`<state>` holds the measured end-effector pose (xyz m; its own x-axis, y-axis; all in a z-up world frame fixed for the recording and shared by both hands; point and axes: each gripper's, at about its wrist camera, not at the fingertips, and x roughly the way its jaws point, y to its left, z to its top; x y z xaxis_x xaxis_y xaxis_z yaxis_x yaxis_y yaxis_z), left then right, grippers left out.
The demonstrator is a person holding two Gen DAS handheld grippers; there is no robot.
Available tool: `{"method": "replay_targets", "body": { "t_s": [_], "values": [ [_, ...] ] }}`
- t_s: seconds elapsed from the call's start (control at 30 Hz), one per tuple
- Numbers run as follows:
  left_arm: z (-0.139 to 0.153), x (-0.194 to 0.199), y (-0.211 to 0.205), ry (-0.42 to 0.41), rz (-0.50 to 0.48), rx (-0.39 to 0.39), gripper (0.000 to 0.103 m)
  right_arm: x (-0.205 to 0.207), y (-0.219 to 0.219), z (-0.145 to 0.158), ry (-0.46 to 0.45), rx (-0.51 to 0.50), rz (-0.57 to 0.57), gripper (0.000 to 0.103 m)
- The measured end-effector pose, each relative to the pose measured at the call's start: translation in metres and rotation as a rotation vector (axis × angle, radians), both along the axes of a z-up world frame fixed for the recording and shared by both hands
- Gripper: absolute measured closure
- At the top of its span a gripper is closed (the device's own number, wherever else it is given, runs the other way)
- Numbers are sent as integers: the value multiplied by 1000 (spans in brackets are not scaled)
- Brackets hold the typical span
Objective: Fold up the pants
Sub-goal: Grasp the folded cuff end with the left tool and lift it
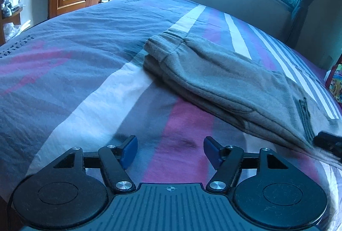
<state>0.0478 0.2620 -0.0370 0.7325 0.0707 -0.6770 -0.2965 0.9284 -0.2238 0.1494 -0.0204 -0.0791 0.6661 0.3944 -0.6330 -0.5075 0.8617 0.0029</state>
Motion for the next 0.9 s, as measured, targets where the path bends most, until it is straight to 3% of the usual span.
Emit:
{"method": "replay_targets", "body": {
  "t_s": [0.03,0.13,0.2,0.23,0.3,0.37,0.5,0.6,0.7,0.73,0.77,0.9],
  "values": [
    [4,-1,-4,-14,2,-5,35,-5,-1,6,-15,31,34,67],
    [22,1,-20,-81,-23,-32,35,-10,-28,27,-45,148,8,71],
    [34,11,-40,-137,-83,-75,48,-11,-58,37,-69,170,-59,71],
    [39,18,-53,-158,-123,-90,64,-13,-77,41,-91,166,-108,75],
    [48,39,-84,-190,-206,-122,67,-15,-117,48,-116,172,-207,79],
    [48,62,-115,-169,-282,-162,67,-18,-163,52,-103,193,-323,79],
    [27,104,-163,-24,-411,-266,66,-29,-226,51,-64,258,-461,74],
    [5,117,-178,85,-417,-334,66,-40,-244,44,-58,256,-498,73],
    [-10,123,-170,91,-364,-488,65,-42,-249,36,-50,276,-497,73],
    [-16,124,-166,84,-349,-541,66,-40,-248,32,-46,273,-494,73],
    [-19,124,-165,74,-339,-573,86,-39,-247,29,-40,266,-488,73],
    [-13,97,-167,-66,-330,-562,85,-30,-244,21,-16,225,-507,82]
  ]
}}
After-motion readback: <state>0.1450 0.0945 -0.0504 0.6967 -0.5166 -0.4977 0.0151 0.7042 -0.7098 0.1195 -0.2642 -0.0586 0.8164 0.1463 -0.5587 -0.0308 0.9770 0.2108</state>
